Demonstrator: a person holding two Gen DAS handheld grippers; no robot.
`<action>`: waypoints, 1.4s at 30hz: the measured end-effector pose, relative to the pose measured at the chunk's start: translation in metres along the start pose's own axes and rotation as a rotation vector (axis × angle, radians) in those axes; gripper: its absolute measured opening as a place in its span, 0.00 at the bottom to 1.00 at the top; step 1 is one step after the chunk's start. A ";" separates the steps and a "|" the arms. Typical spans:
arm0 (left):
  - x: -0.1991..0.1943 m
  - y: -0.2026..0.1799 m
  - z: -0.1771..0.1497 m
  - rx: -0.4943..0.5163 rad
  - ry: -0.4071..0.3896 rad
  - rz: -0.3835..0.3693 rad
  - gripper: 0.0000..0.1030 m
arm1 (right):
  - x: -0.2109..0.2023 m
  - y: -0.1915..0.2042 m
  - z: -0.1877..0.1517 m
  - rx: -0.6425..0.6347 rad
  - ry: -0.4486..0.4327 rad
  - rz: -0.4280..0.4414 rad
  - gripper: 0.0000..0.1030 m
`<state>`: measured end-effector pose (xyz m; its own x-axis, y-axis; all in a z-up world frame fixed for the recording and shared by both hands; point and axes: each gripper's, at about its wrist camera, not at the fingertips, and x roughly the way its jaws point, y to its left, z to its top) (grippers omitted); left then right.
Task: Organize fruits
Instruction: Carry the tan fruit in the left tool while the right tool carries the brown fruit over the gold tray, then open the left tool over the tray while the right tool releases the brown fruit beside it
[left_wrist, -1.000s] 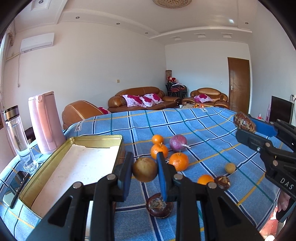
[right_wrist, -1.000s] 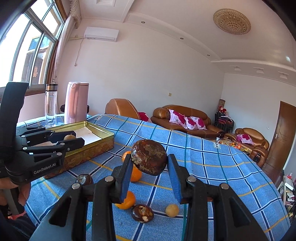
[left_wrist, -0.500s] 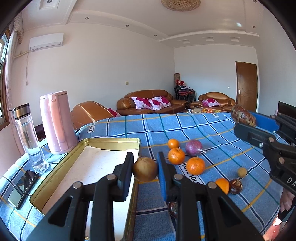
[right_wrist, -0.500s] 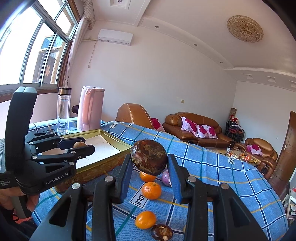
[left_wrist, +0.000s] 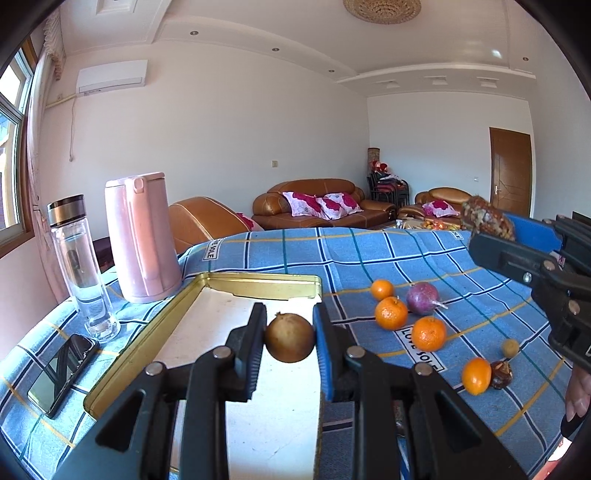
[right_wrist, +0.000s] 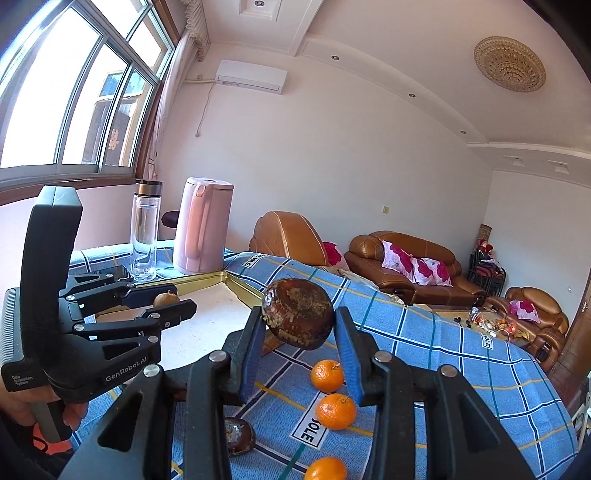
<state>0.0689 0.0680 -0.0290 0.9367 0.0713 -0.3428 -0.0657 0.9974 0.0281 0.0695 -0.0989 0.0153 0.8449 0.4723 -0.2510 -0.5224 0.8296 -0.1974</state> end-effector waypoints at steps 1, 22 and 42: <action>0.001 0.003 0.000 -0.003 0.001 0.005 0.26 | 0.002 0.001 0.001 0.001 0.003 0.009 0.39; 0.024 0.059 -0.010 -0.020 0.064 0.146 0.26 | 0.069 0.045 0.022 -0.005 0.059 0.166 0.39; 0.050 0.100 -0.020 -0.054 0.184 0.182 0.26 | 0.122 0.085 -0.003 -0.005 0.208 0.255 0.39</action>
<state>0.1020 0.1709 -0.0621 0.8298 0.2441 -0.5018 -0.2503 0.9665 0.0564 0.1273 0.0286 -0.0348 0.6457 0.5931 -0.4810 -0.7149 0.6908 -0.1079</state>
